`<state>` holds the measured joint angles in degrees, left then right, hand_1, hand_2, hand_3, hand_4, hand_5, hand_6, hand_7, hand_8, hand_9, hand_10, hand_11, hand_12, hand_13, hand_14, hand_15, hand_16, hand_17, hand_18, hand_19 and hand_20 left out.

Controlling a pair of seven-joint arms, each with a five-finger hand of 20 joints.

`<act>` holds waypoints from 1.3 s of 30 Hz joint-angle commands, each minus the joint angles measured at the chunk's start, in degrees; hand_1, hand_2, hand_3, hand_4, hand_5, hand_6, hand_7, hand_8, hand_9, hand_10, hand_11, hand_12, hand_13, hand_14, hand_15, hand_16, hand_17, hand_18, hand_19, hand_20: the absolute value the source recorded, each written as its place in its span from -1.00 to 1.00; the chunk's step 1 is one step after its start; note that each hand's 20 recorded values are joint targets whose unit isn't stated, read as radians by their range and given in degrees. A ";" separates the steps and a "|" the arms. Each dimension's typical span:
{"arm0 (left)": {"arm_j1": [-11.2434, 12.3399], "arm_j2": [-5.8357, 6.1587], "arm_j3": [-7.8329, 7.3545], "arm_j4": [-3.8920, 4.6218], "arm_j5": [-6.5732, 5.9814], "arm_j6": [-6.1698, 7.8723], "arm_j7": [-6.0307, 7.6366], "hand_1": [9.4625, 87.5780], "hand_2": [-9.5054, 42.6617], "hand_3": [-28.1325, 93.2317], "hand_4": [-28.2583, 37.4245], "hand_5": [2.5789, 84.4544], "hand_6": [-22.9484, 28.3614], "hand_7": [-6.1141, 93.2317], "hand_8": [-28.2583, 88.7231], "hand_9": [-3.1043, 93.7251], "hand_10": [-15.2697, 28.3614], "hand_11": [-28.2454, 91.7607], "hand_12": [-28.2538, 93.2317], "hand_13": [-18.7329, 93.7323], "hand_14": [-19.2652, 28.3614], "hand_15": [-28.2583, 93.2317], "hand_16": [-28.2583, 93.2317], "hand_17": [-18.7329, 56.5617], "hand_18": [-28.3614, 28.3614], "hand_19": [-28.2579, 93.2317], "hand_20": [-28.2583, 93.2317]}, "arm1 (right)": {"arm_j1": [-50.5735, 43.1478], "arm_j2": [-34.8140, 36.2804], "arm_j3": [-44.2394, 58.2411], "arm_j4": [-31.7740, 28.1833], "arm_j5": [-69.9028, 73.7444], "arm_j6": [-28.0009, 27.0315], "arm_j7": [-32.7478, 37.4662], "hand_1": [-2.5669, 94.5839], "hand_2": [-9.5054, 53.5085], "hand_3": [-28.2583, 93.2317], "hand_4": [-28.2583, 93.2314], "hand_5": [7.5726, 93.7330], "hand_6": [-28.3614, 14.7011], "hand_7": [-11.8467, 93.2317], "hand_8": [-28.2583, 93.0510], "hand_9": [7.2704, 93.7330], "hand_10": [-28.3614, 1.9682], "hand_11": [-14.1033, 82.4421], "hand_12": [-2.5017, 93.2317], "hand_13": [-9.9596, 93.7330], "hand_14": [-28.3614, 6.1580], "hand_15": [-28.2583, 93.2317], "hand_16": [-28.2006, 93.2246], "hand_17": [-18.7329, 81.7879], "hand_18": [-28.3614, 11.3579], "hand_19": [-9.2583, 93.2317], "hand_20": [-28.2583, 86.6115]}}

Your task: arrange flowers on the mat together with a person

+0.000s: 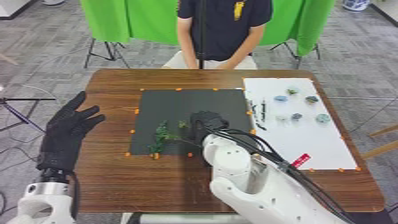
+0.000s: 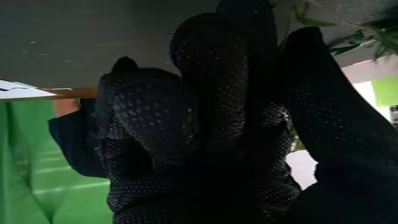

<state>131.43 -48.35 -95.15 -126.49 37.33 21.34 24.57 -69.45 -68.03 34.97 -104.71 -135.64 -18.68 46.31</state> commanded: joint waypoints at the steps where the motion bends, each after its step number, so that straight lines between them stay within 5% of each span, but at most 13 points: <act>1: -0.49 -1.16 -0.07 0.03 0.96 -1.12 -1.77 -0.59 -0.49 0.77 -0.88 -0.20 0.04 -0.62 -0.68 -0.13 0.54 -0.14 -0.36 -0.14 0.96 0.28 -0.66 -0.73 0.85 0.25 -0.28 | 0.89 -1.97 -1.43 0.80 -2.64 0.62 2.01 -0.09 -0.81 0.51 -0.91 1.00 0.36 -0.39 -0.72 1.00 0.05 0.14 -0.55 0.84 0.01 0.52 -0.18 0.19 -0.90 1.00 -0.26; 10: -0.49 -1.32 -0.08 0.01 1.07 -1.14 -1.93 -0.58 -0.48 0.77 -0.87 -0.20 0.04 -0.62 -0.69 -0.13 0.54 -0.14 -0.36 -0.14 0.96 0.28 -0.66 -0.73 0.85 0.25 -0.28 | 0.47 -1.59 -1.46 0.04 -3.11 2.30 2.18 -0.12 -0.76 0.48 -0.91 1.00 0.35 -0.32 -0.74 1.00 0.04 0.19 -0.58 0.88 0.00 0.51 -0.18 0.22 -0.94 1.00 -0.21; 22: 0.93 -1.26 -1.18 -0.45 0.85 -0.89 -1.73 -0.58 -0.48 0.77 -0.86 -0.20 0.04 -0.62 -0.68 -0.13 0.54 -0.14 -0.36 -0.14 0.96 0.28 -0.66 -0.73 0.84 0.25 -0.28 | -5.11 6.26 4.19 -8.55 2.78 2.30 2.28 -0.32 -0.50 0.48 -0.87 1.00 0.28 -0.43 -0.74 1.00 -0.01 0.16 -0.57 0.86 -0.08 0.52 -0.17 0.20 -0.98 1.00 -0.20; 39: 0.80 -1.42 -0.89 -0.25 0.93 -1.25 -1.63 -0.57 -0.47 0.79 -0.77 -0.20 0.04 -0.62 -0.68 -0.13 0.54 -0.13 -0.36 -0.14 0.96 0.28 -0.66 -0.73 0.84 0.25 -0.28 | -5.52 6.01 1.28 -6.45 4.02 1.94 0.90 -0.41 -0.36 0.50 -0.85 0.90 0.19 -0.50 -0.73 1.00 -0.10 -0.04 -0.54 0.82 -0.12 0.46 -0.21 0.15 -0.97 1.00 -0.30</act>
<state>131.67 -49.18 -96.01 -126.73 38.07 20.63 23.16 -75.23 -61.12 38.01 -111.79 -131.44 -16.06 48.09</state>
